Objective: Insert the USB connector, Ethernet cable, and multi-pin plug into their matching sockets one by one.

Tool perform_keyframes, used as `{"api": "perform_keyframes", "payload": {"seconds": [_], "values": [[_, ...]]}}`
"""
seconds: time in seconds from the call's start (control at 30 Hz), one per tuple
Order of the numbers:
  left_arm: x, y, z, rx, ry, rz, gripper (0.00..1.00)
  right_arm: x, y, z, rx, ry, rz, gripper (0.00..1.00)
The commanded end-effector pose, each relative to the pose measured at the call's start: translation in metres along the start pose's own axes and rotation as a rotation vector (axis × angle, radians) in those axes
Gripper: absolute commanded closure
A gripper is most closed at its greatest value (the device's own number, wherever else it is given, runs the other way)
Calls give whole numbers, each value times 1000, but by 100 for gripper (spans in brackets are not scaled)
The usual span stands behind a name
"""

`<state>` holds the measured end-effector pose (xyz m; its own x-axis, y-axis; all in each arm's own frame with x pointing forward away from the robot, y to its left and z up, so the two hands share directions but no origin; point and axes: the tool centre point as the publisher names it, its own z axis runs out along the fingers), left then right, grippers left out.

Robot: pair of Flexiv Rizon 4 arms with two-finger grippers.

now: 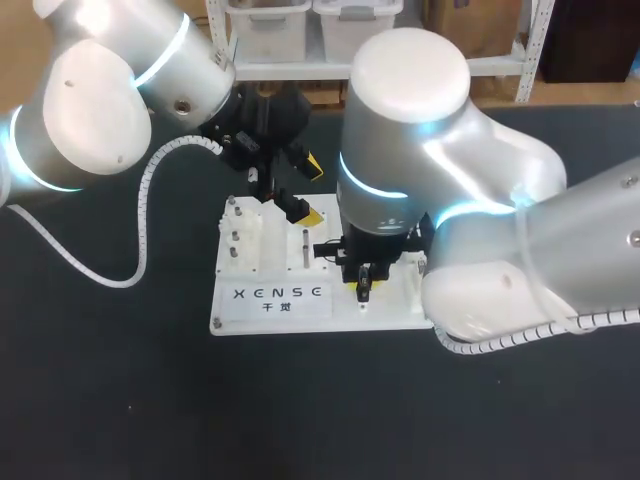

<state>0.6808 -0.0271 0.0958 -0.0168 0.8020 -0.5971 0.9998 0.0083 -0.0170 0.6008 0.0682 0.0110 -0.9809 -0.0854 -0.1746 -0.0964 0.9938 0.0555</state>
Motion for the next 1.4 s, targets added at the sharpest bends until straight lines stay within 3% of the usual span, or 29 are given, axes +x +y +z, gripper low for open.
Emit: {"api": "perform_keyframes", "payload": {"seconds": [0.03,0.33,0.87,1.4], "values": [[-1,1,0,2,4,0,0,2,-2,-13,5,-37,-4,100],[-1,1,0,2,4,0,0,-1,-1,-29,12,-63,-14,100],[-1,1,0,2,4,0,0,-8,-52,-62,52,-89,38,100],[-1,1,0,2,4,0,0,3,-71,-60,87,-75,56,100]]}}
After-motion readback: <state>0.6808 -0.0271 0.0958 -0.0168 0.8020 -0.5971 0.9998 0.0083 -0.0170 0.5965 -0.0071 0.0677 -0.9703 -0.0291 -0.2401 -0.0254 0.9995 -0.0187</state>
